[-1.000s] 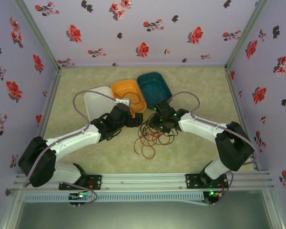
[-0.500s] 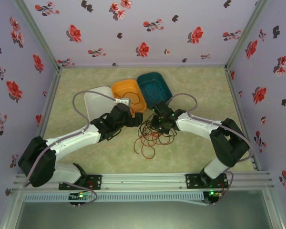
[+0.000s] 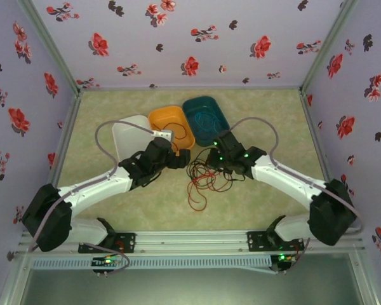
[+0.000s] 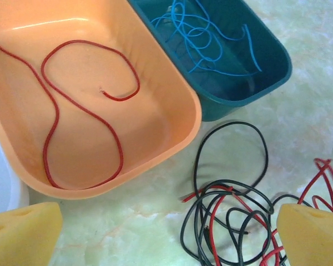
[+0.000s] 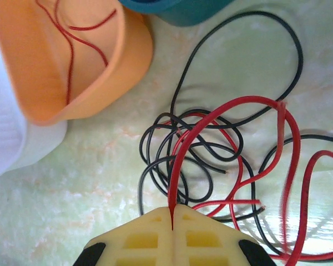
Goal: Untangle the cables
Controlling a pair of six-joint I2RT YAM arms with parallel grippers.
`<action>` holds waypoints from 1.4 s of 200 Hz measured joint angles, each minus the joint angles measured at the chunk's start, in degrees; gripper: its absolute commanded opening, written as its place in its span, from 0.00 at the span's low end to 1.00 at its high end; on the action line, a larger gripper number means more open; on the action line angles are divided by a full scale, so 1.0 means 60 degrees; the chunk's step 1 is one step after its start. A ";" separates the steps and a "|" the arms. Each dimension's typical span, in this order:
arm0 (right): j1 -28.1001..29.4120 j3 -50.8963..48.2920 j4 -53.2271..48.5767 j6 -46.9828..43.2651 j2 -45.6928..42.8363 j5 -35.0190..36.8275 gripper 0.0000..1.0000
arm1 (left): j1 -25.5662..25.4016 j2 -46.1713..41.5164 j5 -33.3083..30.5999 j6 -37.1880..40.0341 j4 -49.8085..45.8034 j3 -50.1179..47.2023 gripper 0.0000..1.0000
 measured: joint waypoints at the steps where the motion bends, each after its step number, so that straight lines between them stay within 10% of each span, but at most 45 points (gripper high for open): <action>1: 0.0000 0.0000 -0.0022 -0.0025 -0.0040 0.0004 0.00 | -0.0004 -0.0004 0.0033 0.0033 0.0025 -0.0004 1.00; 133: 0.0000 0.0736 -0.1078 -0.0856 -0.2167 0.0710 0.00 | -0.1424 -0.0426 0.3625 0.3825 0.1636 -0.0102 0.84; 280: 0.0000 0.2546 -0.1366 -0.2379 -0.2991 0.0353 0.00 | -0.1679 0.1366 0.3002 0.4098 0.4131 -0.0226 0.73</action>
